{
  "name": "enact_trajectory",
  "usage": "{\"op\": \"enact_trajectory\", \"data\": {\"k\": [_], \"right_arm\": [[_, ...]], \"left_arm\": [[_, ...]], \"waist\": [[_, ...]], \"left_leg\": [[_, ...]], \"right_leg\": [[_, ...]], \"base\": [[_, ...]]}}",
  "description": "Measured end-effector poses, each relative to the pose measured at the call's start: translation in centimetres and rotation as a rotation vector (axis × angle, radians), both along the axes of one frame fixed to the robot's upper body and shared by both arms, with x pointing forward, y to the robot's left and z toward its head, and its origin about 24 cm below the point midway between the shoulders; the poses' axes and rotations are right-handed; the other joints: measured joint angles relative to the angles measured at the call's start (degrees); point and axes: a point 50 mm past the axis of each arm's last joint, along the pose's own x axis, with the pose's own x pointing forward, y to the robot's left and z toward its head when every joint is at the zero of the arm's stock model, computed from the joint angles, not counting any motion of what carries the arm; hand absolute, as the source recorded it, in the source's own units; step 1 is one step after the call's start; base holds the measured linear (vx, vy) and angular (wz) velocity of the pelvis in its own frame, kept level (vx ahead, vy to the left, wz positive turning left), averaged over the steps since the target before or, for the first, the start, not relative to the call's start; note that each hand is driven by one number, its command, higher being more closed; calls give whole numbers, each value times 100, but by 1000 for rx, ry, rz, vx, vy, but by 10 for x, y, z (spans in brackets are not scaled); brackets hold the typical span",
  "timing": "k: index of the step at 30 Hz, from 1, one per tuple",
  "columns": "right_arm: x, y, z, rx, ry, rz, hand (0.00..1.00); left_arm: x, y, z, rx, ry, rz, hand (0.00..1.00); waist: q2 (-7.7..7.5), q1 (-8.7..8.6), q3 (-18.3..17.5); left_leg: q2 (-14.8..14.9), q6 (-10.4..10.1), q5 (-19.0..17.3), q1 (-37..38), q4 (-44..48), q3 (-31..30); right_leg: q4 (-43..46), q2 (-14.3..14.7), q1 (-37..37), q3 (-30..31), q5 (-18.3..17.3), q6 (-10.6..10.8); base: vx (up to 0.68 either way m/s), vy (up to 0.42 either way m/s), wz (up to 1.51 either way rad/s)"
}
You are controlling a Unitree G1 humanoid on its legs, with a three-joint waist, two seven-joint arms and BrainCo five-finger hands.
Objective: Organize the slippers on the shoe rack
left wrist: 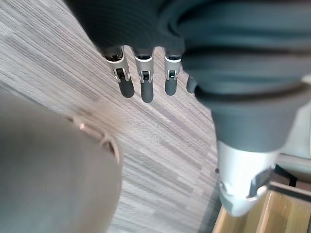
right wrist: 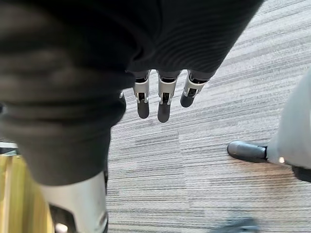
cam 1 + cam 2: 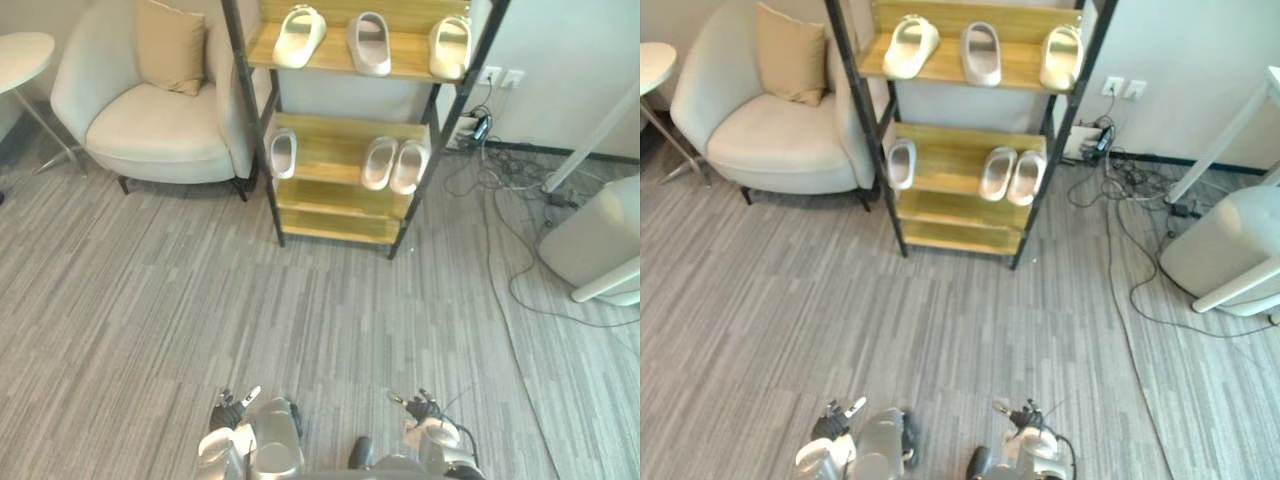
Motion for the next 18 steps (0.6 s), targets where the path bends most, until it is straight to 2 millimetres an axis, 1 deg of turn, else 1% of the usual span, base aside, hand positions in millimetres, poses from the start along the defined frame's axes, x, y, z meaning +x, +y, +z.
{"op": "enact_trajectory", "data": {"k": [1, 2, 3, 4, 5, 7, 8, 9, 10, 11, 12, 13, 14, 15, 16, 17, 18], "right_arm": [[-3, 7, -1, 15, 8, 16, 0], [-2, 7, -1, 15, 5, 24, 0], [-1, 9, 0, 18, 0, 22, 0], [-1, 7, 0, 17, -2, 16, 0], [-1, 5, 0, 12, -6, 15, 0], [-6, 4, -1, 13, -3, 16, 0], [-9, 4, -2, 14, 6, 14, 0], [-13, 3, -3, 12, 11, 11, 0], [-12, 2, -2, 9, 6, 10, 0], [-12, 0, -3, 5, 8, 6, 0], [-11, -1, -3, 2, 8, 7, 0], [-9, -2, -1, -1, -1, 9, 0], [-5, -3, 0, -3, -8, 11, 0], [-2, -4, 1, -7, -15, 12, 0], [-6, -5, -1, -8, -2, 12, 0], [-9, -4, -2, -4, 11, 12, 0], [-4, -12, 0, -24, 0, 15, 0]], "left_arm": [[1, 4, 1, 9, -2, 1, 0], [2, 6, 1, 14, -5, -1, 0], [3, 7, 2, 18, -6, -5, 0], [3, 6, 2, 19, -2, -13, 0], [3, 5, 1, 26, 7, -44, 0], [3, 5, 0, 38, 22, -91, 0], [1, 6, -2, 49, 43, -121, 0], [-1, 7, -3, 50, 53, -123, 0], [-1, 8, -3, 52, 54, -122, 0], [-3, 8, -4, 51, 65, -122, 0], [-4, 7, -4, 49, 68, -122, 0], [-4, 7, -5, 47, 71, -124, 0], [-5, 7, -5, 47, 75, -124, 0], [-7, 7, -6, 48, 81, -122, 0], [-12, 9, -7, 49, 91, -118, 0], [-13, 13, -7, 58, 94, -112, 0], [-19, 5, -11, 30, 115, -97, 0]], "waist": [[-161, -10, -50], [-234, 28, -61], [-270, 83, -75], [-274, 91, -78], [-273, 82, -78], [-306, 51, -86], [-280, -51, -77], [-270, -114, -75], [-288, -138, -77], [-296, -172, -69], [-274, -209, -62], [-245, -257, -48], [-240, -309, -40], [-242, -351, -36], [-272, -358, -43], [-384, -365, -82], [-97, -340, -143]], "left_leg": [[-94, 56, -219, 13, 71, 64], [-146, 83, -403, 36, 204, 106], [-213, 122, -598, 154, 316, 147], [-242, 142, -707, 267, 326, 178], [-306, 108, -976, 541, 301, 190], [-439, 36, -1355, 958, 300, 139], [-471, 54, -1469, 1246, 300, 52], [-468, 54, -1554, 1498, 258, 0], [-464, 54, -1591, 1668, 191, -21], [-428, 37, -1615, 1940, 21, -91], [-376, 35, -1614, 2108, -109, -163], [-330, 29, -1611, 2243, -221, -238], [-302, 23, -1607, 2364, -342, -319], [-289, -104, -1615, 2536, -485, -378], [-339, -253, -1674, 2678, -562, -454], [-440, -372, -1748, 2837, -593, -599], [-191, -479, -1794, 2971, -604, -707]], "right_leg": [[57, -152, -7, -35, -3, 35], [197, -249, -10, -49, -18, 59], [585, -395, -55, -60, -68, 138], [942, -469, -135, -46, -108, 204], [1988, -667, -402, -9, -153, 277], [4117, -1092, -1229, 170, 82, 266], [4977, -1193, -1581, 150, 57, 256], [5195, -1219, -1813, -2, -45, 151], [5145, -1216, -1967, -156, -168, 80], [4663, -1160, -2141, -483, -383, -51], [4049, -1019, -2242, -700, -425, -84], [3390, -855, -2351, -794, -370, -128], [2678, -687, -2461, -793, -171, -185], [1801, -495, -2497, -751, 291, -219], [1290, -386, -2476, -631, 832, -293], [1132, -372, -2491, -421, 1478, -620], [1446, -203, -2481, -496, 1289, -751]], "base": [[527, 198, -6], [473, 168, -9], [458, 164, -9], [420, 161, -10], [384, 151, -11], [451, 131, 7], [403, 62, 38], [344, 24, 41], [447, -19, 36], [443, -41, 35], [538, -80, 47], [459, -107, 49], [572, -162, 62], [475, -160, 61], [495, -207, 59], [401, -168, 35], [580, -222, 33]]}}
